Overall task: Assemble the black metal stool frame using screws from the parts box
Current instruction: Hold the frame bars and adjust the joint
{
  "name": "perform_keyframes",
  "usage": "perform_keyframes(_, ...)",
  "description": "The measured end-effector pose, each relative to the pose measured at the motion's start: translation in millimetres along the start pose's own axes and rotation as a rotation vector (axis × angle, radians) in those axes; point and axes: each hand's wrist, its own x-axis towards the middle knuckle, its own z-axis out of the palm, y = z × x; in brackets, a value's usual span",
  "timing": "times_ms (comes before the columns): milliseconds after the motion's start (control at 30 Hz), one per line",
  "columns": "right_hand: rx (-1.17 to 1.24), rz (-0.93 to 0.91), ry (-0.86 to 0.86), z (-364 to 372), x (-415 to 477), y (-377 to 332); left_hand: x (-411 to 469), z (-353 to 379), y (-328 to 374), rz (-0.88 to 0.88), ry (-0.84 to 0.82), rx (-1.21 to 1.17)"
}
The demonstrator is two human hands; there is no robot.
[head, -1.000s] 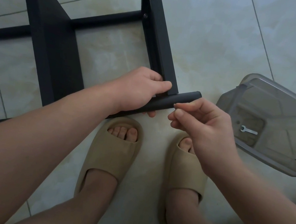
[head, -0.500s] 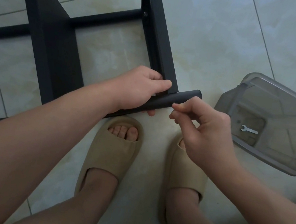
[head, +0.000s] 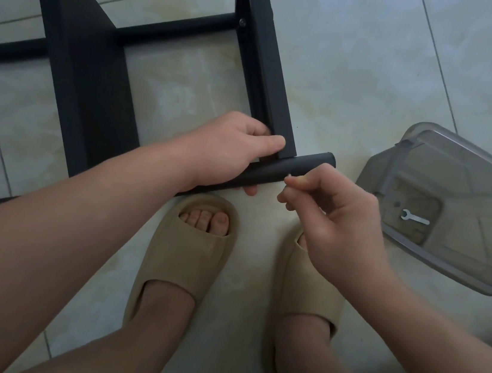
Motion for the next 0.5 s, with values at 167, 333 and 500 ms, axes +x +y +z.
perform_keyframes(167, 0.396, 0.175, -0.007, 2, 2, -7, 2, 0, 1, 0.004, 0.005, 0.005)
perform_keyframes(333, 0.563, 0.273, 0.026, 3, -1, -14, 2, 0, -2, 0.004, 0.002, -0.011)
perform_keyframes(500, 0.617, 0.356, 0.015, 1, 0, -16, 2, 0, -1, 0.003, 0.004, -0.004)
